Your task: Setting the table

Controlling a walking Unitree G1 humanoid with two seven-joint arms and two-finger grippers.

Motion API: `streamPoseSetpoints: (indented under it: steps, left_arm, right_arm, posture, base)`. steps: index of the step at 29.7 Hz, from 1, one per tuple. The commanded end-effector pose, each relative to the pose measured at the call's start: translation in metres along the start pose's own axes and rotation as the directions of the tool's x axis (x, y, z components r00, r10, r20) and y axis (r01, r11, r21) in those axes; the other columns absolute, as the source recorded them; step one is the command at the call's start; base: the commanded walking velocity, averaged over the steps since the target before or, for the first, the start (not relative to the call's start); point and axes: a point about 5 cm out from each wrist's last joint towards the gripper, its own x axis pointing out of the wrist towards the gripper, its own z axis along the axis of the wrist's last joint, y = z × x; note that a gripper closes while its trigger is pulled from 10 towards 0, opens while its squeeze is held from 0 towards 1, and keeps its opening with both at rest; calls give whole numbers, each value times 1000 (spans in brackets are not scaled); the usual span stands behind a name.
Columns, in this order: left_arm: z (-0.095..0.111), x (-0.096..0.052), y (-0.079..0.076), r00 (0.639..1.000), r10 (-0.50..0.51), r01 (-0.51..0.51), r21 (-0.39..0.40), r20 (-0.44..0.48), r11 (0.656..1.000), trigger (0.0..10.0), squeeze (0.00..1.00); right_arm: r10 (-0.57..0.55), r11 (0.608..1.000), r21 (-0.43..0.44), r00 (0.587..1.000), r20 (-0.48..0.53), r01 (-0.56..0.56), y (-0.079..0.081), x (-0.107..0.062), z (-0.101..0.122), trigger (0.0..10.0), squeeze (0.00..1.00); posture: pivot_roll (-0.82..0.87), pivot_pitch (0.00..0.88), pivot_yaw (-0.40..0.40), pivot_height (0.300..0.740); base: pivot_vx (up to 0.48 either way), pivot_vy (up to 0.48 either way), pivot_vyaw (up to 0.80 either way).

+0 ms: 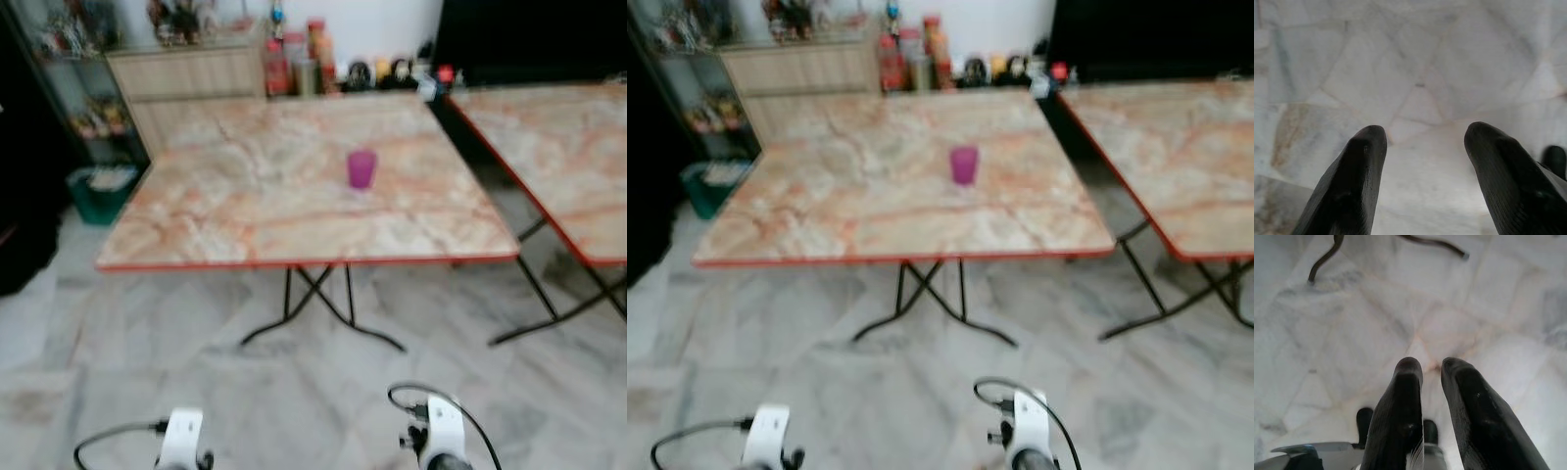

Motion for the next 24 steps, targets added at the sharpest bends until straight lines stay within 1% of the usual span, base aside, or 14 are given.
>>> streamPoseSetpoints:
  steps: [1, 3, 4, 11, 24]
  left_arm:
    - [1, 0, -1, 1000, -7, 7, -6, 9, 1000, 10000, 0]
    - [1, 0, -1, 1000, -9, 9, -8, 13, 1000, 10000, 0]
    - [0, 0, -1, 1000, -4, 4, 0, 1, 1000, 10000, 0]
    - [3, 0, 0, 1000, -3, 3, -6, 12, 1000, 10000, 0]
    - [2, 0, -2, 1000, -6, 6, -2, 5, 1000, 10000, 0]
  right_arm:
    - [-2, 1000, 15, 1000, -5, 2, 1, 0, -2, 10000, 0]
    - [-1, 1000, 16, 1000, -4, 1, 1, 0, -2, 10000, 0]
    - [-1, 1000, 17, 1000, -2, 1, 2, 0, -1, 10000, 0]
    - [1, 1000, 19, 1000, 6, -1, 3, 1, 2, 10000, 0]
    - [-7, 1000, 13, 1000, 0, 7, 1, 0, 1, 10000, 0]
  posture:
    - [3, 0, 71, 740]
    - [3, 0, 71, 740]
    - [3, 0, 71, 740]
    - [6, 0, 71, 740]
    - [6, 0, 70, 740]
  base:
    - [0, 0, 0]
    - [0, 0, 0]
    - [0, 0, 0]
    - [0, 0, 0]
    - [248, 0, 0]
